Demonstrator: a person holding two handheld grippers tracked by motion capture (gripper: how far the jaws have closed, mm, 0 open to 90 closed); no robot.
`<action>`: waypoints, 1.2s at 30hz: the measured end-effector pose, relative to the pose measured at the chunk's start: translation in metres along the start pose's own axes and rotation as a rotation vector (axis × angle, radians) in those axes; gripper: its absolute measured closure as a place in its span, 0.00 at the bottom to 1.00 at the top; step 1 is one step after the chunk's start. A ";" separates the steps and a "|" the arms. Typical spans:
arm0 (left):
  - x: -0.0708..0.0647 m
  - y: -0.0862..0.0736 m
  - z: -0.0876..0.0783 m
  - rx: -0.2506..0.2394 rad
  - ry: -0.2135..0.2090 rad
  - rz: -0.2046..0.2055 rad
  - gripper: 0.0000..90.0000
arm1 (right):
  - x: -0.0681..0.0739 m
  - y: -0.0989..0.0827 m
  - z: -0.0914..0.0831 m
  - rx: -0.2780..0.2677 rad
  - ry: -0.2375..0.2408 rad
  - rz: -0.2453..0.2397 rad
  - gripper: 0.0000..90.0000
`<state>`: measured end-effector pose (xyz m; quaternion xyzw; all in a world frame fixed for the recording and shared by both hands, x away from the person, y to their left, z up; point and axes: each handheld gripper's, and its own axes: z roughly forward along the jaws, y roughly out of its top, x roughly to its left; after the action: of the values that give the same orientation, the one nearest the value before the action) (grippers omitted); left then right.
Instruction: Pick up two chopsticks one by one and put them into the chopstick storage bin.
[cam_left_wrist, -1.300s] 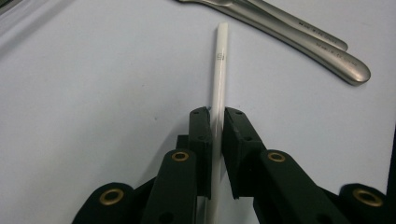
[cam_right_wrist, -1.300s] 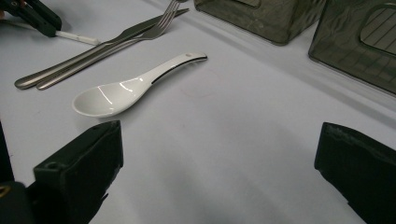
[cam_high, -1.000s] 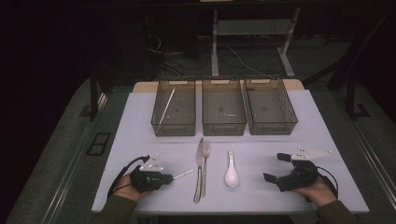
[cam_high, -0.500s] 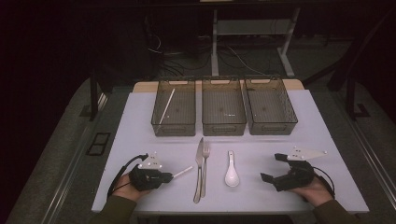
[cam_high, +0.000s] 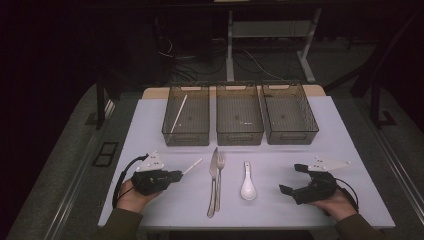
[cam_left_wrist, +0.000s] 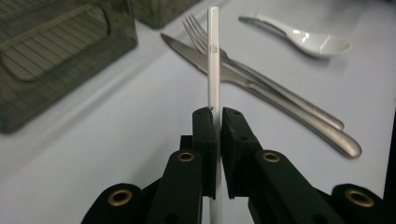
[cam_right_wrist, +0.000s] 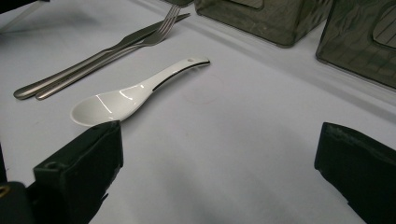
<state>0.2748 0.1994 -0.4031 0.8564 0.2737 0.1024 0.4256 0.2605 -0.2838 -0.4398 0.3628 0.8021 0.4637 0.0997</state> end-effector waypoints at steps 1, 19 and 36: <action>0.001 0.002 -0.001 -0.013 0.007 -0.001 0.93 | 0.000 0.000 0.000 0.000 0.000 0.000 0.01; 0.031 0.060 -0.012 -0.171 0.079 -0.017 0.93 | -0.001 0.000 -0.002 -0.007 0.002 0.019 0.01; 0.069 0.148 -0.015 -0.168 0.143 0.030 0.93 | -0.001 0.001 -0.003 -0.016 0.007 0.019 0.01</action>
<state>0.3823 0.1755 -0.2821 0.8123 0.2812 0.1921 0.4736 0.2606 -0.2862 -0.4379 0.3680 0.7951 0.4725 0.0953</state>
